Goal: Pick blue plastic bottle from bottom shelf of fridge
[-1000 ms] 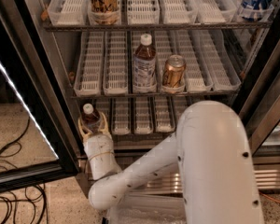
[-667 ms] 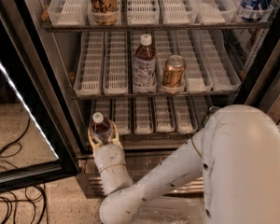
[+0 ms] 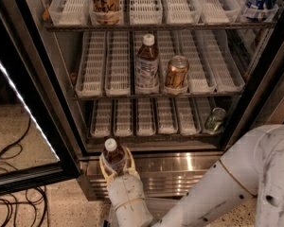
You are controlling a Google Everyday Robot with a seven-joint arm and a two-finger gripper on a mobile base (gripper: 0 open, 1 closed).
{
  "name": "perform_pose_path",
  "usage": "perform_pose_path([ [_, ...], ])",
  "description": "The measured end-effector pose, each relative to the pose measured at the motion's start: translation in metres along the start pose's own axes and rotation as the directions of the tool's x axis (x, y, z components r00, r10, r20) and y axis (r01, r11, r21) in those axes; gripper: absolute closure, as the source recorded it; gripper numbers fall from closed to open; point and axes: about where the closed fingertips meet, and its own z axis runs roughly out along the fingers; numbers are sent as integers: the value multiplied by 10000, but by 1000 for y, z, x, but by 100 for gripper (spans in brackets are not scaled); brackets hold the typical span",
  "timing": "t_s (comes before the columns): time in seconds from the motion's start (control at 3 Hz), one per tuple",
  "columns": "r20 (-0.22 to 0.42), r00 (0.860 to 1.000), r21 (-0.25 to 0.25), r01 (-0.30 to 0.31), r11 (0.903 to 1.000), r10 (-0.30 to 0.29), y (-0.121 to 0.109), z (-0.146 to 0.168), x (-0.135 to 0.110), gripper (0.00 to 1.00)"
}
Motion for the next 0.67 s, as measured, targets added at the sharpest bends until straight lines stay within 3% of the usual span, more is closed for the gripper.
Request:
perform_pose_path([
  [0.67, -359, 9993, -823, -160, 9965, 131, 25, -9, 5, 100],
])
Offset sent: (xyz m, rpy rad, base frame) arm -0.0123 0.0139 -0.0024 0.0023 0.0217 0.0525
